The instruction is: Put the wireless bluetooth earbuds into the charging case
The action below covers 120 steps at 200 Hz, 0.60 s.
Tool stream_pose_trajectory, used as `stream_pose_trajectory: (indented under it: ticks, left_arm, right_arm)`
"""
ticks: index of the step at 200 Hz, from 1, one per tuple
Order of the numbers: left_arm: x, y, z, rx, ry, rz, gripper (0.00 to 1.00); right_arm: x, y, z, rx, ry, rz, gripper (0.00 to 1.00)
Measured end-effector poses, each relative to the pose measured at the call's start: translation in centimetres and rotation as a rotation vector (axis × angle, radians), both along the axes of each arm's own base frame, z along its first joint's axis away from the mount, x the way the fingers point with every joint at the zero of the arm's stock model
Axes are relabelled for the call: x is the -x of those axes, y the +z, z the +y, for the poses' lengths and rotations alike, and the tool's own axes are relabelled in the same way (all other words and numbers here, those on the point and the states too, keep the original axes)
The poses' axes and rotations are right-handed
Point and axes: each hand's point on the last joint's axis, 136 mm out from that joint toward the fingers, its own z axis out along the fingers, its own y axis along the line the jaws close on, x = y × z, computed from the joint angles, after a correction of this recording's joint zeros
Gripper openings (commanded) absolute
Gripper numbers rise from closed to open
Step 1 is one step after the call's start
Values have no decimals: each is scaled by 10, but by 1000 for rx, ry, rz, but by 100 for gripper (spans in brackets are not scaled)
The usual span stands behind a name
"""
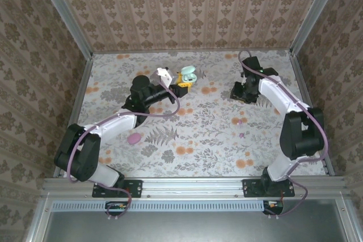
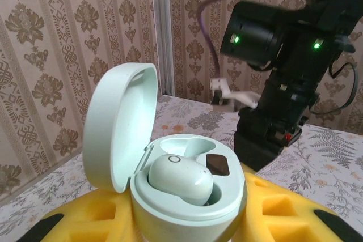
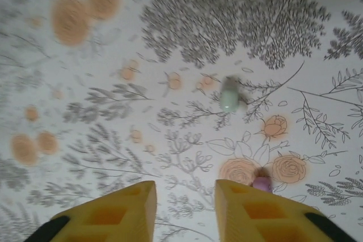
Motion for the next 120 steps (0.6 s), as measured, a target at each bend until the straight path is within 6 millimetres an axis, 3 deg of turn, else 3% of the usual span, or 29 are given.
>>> stream_pose_trajectory:
  ticks: [82, 120]
  left_arm:
    - [-2, -1, 1, -2, 14, 3, 25]
    - [-2, -1, 1, -2, 14, 4, 25]
  right_arm:
    - [3, -47, -6, 91, 29, 128, 36]
    - [-1, -54, -7, 113, 43, 137, 35]
